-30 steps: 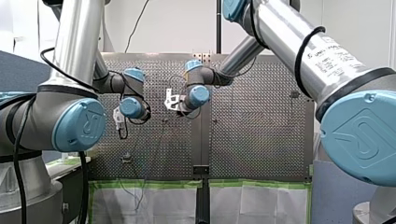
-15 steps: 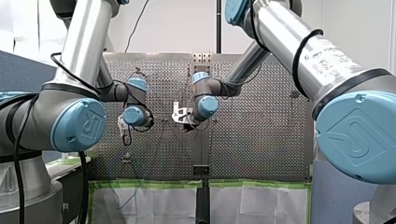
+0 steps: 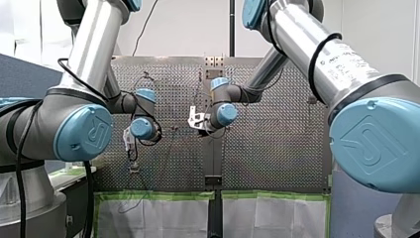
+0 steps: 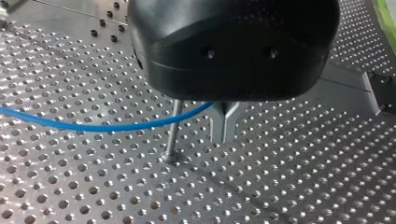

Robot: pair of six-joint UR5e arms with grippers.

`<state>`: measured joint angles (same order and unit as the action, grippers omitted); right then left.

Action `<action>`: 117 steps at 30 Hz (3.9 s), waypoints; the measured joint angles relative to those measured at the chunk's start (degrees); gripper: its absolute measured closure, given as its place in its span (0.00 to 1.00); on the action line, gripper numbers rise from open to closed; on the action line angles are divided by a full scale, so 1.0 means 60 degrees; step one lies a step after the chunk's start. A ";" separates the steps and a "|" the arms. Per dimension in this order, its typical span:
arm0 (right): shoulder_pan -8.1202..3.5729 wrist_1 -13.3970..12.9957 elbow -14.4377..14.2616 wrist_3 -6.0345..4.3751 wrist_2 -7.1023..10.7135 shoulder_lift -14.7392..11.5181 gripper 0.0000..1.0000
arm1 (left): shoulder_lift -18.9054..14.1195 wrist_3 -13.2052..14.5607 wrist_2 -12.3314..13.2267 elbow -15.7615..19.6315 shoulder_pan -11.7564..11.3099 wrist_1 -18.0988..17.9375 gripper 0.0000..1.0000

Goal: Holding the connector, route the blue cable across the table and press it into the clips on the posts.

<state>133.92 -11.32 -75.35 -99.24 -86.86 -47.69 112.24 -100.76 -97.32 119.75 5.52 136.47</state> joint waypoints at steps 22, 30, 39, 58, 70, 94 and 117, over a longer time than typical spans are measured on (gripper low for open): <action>-0.0279 -0.0020 0.0140 -0.0003 0.0178 0.0000 1.00 | 0.0377 0.0030 0.0501 -0.0921 -0.0258 0.0099 1.00; -0.0422 -0.0021 0.0188 -0.0005 0.0178 0.0000 1.00 | 0.0892 0.0059 0.0501 -0.1620 -0.0447 0.0059 1.00; -0.0619 -0.0015 0.0407 -0.0004 0.0190 0.0001 1.00 | 0.0919 0.0093 0.0603 -0.2138 -0.0672 0.0231 1.00; -0.0690 0.0039 0.0531 0.0008 0.0262 0.0001 1.00 | 0.0907 0.0421 0.0356 -0.2164 -0.0659 0.1107 0.00; -0.0690 0.0092 0.0525 0.0041 0.0282 0.0001 1.00 | 0.0591 0.0813 0.0040 -0.1882 -0.0417 0.2115 0.00; -0.0627 0.0174 0.0524 -0.0003 0.0366 0.0001 1.00 | -0.1300 0.0332 -0.0188 0.0005 0.0413 0.2012 0.00; -0.0892 0.0349 0.0523 0.0015 0.0397 -0.0001 1.00 | -0.0949 -0.0272 -0.0856 -0.0462 0.2222 0.1195 0.00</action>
<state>128.56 -9.23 -72.21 -99.15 -84.48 -47.70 106.55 -102.39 -102.46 116.98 18.84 143.64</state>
